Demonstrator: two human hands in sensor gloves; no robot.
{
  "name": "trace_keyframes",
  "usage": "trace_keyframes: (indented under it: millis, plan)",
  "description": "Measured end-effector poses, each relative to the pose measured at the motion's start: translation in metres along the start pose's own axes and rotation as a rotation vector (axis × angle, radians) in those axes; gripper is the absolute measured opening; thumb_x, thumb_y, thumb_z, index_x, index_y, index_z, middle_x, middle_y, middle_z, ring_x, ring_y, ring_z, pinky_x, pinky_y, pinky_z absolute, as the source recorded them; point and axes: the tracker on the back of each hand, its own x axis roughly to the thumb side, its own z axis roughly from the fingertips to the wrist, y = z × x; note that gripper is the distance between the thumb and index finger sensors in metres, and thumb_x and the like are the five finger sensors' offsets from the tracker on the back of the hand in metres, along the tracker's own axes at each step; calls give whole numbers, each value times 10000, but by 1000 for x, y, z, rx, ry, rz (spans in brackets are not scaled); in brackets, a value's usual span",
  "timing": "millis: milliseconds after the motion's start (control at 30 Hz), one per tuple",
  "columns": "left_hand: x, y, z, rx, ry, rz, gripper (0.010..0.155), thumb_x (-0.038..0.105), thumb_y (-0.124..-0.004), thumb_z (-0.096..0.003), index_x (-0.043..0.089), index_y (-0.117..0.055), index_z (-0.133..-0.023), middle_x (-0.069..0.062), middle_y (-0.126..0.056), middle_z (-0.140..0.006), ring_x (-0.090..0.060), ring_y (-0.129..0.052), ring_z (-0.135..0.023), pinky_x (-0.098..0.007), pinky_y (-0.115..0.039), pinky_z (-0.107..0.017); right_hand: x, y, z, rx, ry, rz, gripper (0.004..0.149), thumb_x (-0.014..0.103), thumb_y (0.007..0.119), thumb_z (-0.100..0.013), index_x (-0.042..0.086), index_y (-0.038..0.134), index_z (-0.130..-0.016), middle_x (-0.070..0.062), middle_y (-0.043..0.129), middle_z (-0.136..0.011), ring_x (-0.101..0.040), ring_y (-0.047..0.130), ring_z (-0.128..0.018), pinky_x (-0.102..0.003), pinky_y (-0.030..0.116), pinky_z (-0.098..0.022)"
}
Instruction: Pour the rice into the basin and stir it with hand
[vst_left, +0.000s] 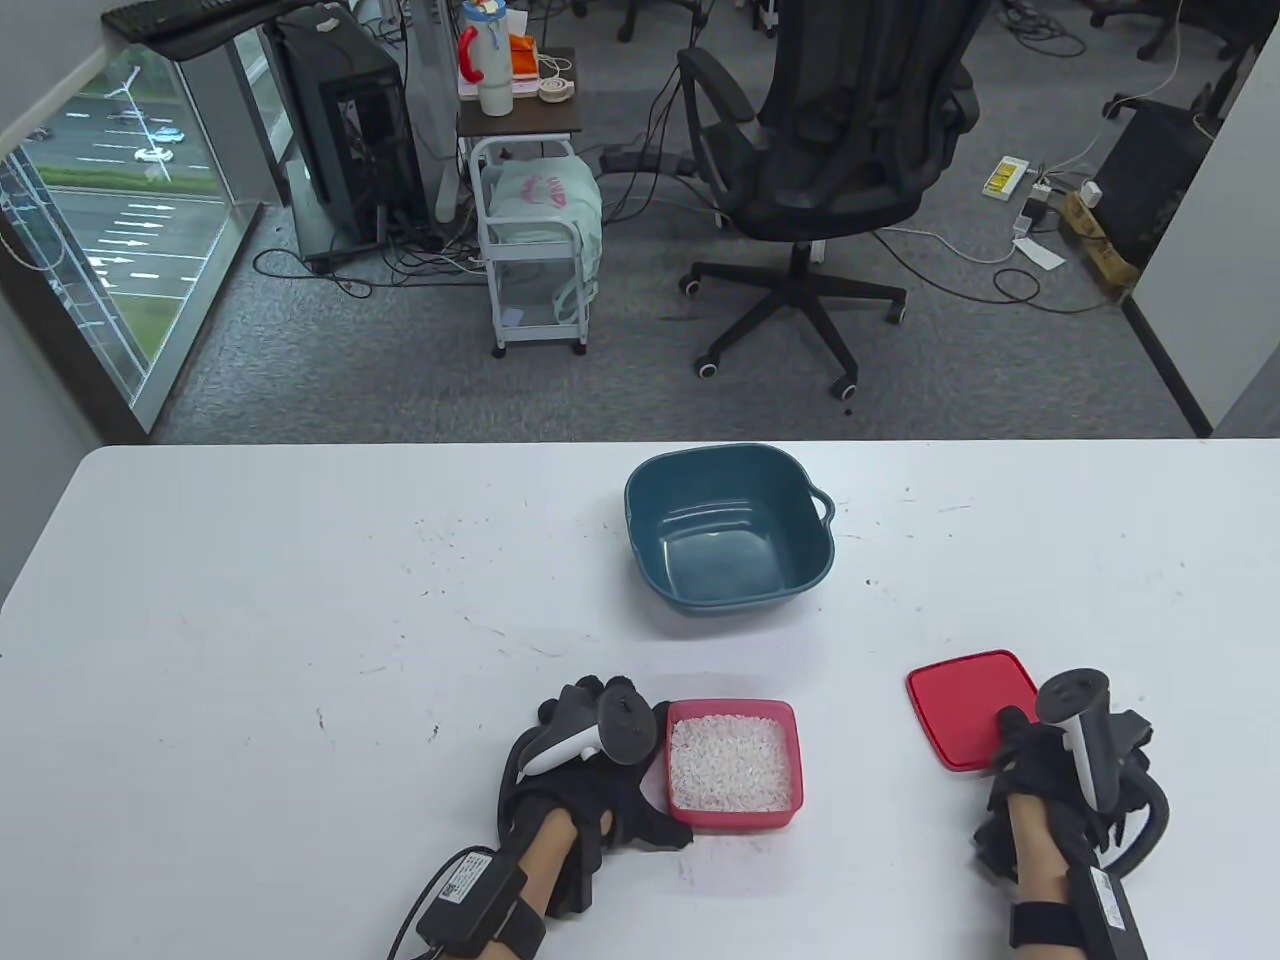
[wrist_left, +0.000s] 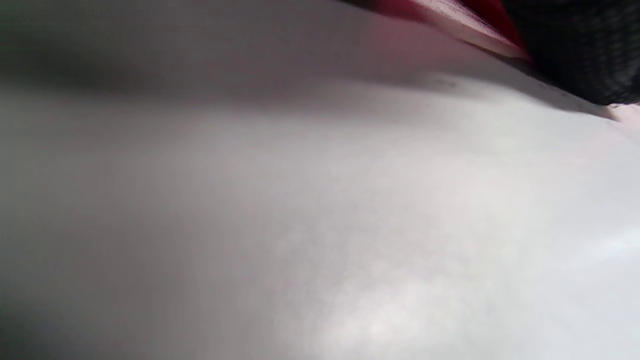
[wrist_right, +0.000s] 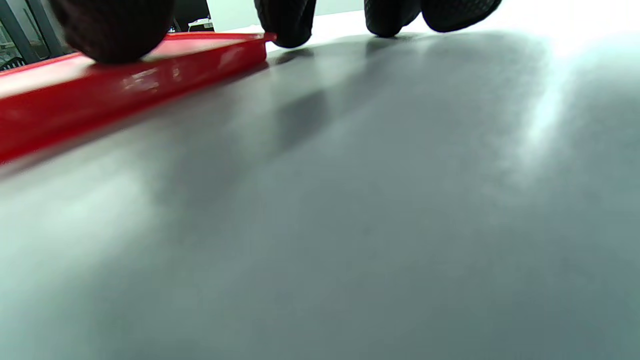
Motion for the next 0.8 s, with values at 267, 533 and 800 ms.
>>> trace_keyframes:
  millis: [267, 533, 800]
  plan:
    - [1, 3, 4, 46, -10, -38, 1251, 761, -855, -208, 370, -125, -1146, -188, 94, -1156, -579, 104, -1015, -814, -50, -644, 16, -15, 23, -129, -63, 97, 757, 559, 775, -342, 74, 625, -904, -315, 372, -1026, -530, 624, -853, -709, 591, -559]
    - [-8, 49, 68, 416, 3, -224, 1222, 754, -842, -201, 222, -314, -1166, -249, -112, -1191, -607, -127, -1064, -797, -245, -721, 73, -59, 97, 63, -596, -181, 652, 443, 777, -394, 73, 684, -923, -315, 597, -962, -500, 823, -702, -632, 718, -489]
    - [-29, 37, 97, 633, 22, -277, 1009, 696, -803, -311, 183, -515, -1130, -254, -346, -1191, -599, -333, -1073, -771, -385, -735, 141, -22, 139, 342, -784, 64, 630, 390, 805, -393, 132, 695, -957, -290, 690, -924, -464, 890, -652, -603, 753, -471]
